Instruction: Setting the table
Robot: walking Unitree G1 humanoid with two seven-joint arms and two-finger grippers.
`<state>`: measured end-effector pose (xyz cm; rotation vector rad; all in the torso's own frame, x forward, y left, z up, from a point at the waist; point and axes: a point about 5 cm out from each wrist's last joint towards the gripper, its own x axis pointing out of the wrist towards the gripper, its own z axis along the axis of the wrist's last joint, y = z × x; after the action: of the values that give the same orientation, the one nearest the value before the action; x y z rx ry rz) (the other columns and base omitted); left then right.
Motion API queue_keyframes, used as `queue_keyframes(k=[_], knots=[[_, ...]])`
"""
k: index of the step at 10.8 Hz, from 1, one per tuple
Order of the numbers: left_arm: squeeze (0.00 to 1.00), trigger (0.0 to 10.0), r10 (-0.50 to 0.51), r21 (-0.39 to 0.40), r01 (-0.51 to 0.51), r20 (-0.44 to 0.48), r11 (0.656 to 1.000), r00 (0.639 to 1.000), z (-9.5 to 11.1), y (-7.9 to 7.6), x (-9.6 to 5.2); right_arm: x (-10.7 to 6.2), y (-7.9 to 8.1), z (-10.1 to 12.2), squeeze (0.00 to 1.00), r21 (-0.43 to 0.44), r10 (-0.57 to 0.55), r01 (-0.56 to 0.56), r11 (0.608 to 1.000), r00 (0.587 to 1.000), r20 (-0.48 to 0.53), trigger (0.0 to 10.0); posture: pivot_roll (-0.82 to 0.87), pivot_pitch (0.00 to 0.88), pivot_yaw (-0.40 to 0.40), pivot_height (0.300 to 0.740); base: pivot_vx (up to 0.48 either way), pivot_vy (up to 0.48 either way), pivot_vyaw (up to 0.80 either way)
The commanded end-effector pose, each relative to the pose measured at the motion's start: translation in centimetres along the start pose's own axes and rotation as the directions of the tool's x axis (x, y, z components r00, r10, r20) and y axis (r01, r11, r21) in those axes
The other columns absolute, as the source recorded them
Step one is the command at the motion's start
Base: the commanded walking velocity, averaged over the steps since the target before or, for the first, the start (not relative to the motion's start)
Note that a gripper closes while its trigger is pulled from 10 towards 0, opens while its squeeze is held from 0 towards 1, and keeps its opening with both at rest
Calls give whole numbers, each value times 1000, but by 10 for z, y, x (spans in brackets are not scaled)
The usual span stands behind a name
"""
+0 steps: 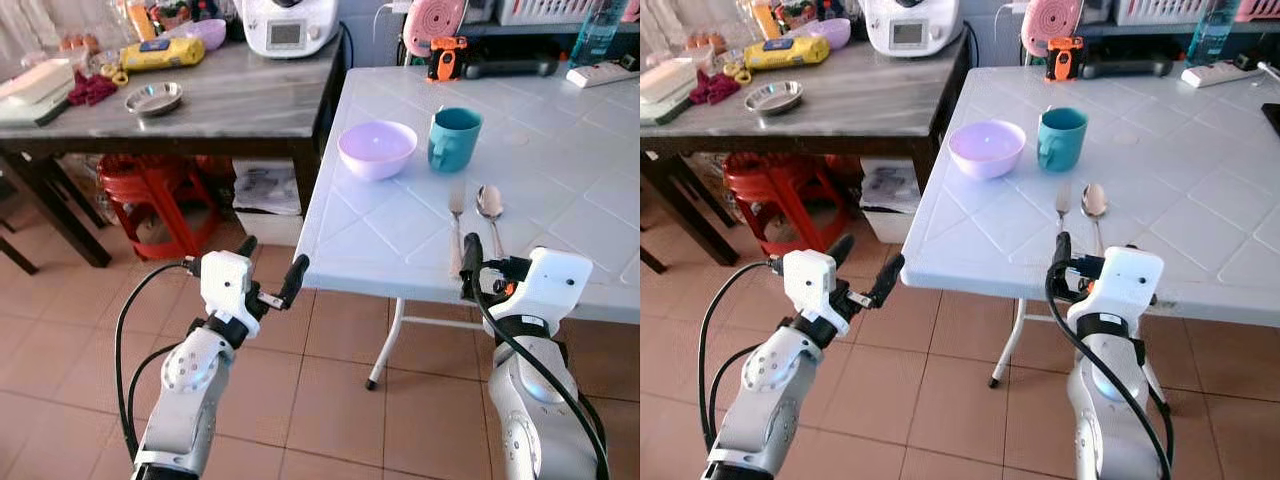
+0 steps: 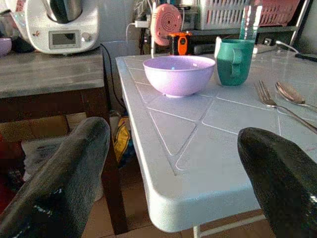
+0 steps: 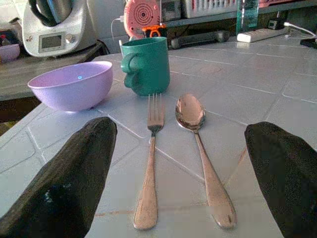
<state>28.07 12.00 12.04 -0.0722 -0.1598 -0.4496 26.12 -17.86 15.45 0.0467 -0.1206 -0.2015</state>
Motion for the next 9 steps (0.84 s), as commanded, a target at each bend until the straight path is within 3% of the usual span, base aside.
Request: queue_keyframes(k=[1, 9], knots=[[0, 10000, -11, 18, 10, 10, 1000, 1000, 4, 2, -2, -1, 5, 0, 0, 1, 15, -15, 1000, 1000, 4, 10000, -92, 108, 127, 740, 345, 0, 0], [0, 10000, -45, 17, 45, 0, 999, 999, 3, -1, -5, -1, 7, 0, 0, 9, 25, -25, 1000, 1000, 7, 10000, -90, 108, 125, 740, 379, 0, 54]])
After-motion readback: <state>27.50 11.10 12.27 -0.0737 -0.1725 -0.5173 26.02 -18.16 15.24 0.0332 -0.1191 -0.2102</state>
